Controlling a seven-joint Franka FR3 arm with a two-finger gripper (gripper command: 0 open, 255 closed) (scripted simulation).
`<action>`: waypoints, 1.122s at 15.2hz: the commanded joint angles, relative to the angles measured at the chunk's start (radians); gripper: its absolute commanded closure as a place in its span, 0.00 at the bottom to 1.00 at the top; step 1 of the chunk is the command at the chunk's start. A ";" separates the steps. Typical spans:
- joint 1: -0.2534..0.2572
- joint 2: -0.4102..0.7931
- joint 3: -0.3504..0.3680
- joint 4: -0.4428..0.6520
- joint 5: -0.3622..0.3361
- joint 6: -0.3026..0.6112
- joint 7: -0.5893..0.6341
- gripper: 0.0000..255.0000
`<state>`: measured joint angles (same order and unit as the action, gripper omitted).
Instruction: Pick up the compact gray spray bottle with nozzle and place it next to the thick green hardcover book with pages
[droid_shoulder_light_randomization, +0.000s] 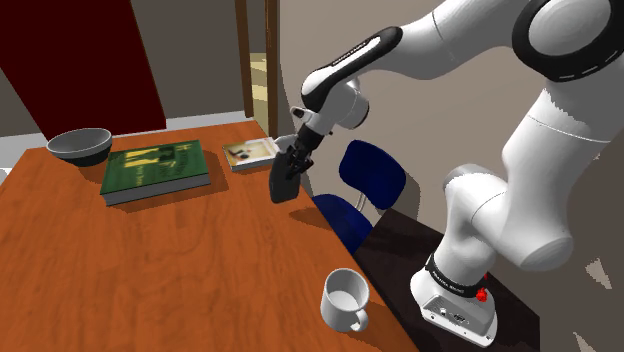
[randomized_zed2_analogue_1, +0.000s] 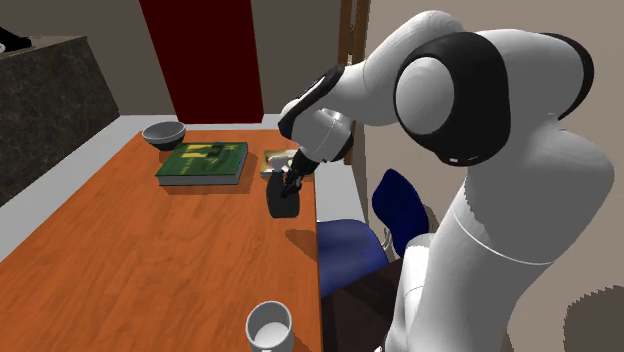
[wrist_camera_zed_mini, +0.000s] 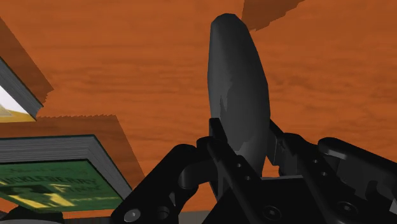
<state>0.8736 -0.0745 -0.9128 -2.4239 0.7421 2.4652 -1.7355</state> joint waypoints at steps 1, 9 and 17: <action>-0.008 -0.027 0.007 0.006 -0.050 -0.007 0.045 1.00; -0.059 -0.134 0.059 0.027 -0.221 -0.053 0.202 1.00; -0.108 -0.208 0.114 0.070 -0.331 -0.126 0.317 1.00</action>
<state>0.7705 -0.2746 -0.8059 -2.3603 0.4230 2.3489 -1.4326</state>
